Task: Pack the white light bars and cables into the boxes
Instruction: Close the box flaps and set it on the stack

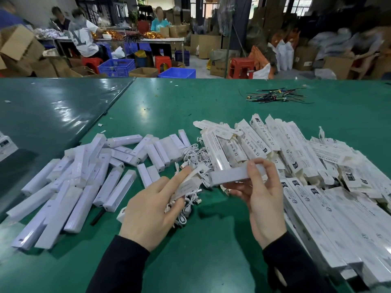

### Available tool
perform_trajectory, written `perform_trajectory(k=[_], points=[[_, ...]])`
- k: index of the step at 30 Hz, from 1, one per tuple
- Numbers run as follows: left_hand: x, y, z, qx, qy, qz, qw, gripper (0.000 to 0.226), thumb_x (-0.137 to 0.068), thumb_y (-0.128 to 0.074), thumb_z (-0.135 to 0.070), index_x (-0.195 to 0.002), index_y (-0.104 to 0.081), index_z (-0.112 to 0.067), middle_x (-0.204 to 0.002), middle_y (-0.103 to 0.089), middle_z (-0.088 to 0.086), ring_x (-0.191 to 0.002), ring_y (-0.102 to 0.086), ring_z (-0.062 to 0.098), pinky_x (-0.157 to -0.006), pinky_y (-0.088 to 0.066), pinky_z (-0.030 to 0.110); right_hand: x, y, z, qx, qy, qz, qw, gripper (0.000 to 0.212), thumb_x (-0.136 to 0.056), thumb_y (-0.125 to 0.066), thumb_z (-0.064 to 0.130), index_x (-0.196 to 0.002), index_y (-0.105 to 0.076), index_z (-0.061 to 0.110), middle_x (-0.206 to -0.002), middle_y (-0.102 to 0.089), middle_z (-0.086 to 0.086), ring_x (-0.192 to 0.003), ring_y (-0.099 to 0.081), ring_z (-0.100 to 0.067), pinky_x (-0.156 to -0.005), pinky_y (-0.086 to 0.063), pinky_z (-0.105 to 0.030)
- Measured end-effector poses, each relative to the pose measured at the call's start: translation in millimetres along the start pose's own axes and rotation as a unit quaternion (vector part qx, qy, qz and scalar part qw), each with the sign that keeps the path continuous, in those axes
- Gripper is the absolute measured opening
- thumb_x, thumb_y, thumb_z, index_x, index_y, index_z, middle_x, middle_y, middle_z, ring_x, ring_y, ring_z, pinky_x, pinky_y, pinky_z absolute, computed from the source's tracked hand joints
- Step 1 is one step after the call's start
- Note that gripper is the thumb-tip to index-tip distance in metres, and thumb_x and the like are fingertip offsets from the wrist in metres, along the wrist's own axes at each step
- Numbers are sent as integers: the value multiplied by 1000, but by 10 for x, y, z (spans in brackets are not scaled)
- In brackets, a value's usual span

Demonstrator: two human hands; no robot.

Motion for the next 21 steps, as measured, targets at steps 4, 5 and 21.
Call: perform_trajectory(k=[4,5,21], points=[[-5,-14,-17,4,-28,2,1000,55,-87,-45,-33,-141,-49,-34,-72,-34,-14,-61,-34,9,-49,-45,30,-3,-8,-21,8,-28,-4,1000,15,-78,-66,34,-88,-62,24,-97,-71,-13,-55,-70,-23,-46,-52,-21],[-2,-15,-22,7,-33,3,999,55,-86,-46,-32,-142,-49,-34,-73,-33,-15,-62,-33,9,-49,-44,29,-4,-13,-31,6,-43,-1,999,12,-79,-67,32,-87,-63,24,-95,-72,-15,-53,-69,-22,-45,-52,-20],[32,-39,-74,25,-47,42,998,56,-87,-41,-37,-143,-38,-38,-88,-57,-17,-66,-28,3,-50,-48,30,-35,25,-117,-9,-67,-25,997,14,-85,-69,23,-94,-62,15,-68,-71,-8,-46,-66,-19,-41,-51,-21]])
Point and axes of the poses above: each hand's wrist, its own x-axis away from the middle knuckle, its own y-axis out of the back of the hand, z = x × y, the point moved 1 cm from there along -x, towards the middle knuckle
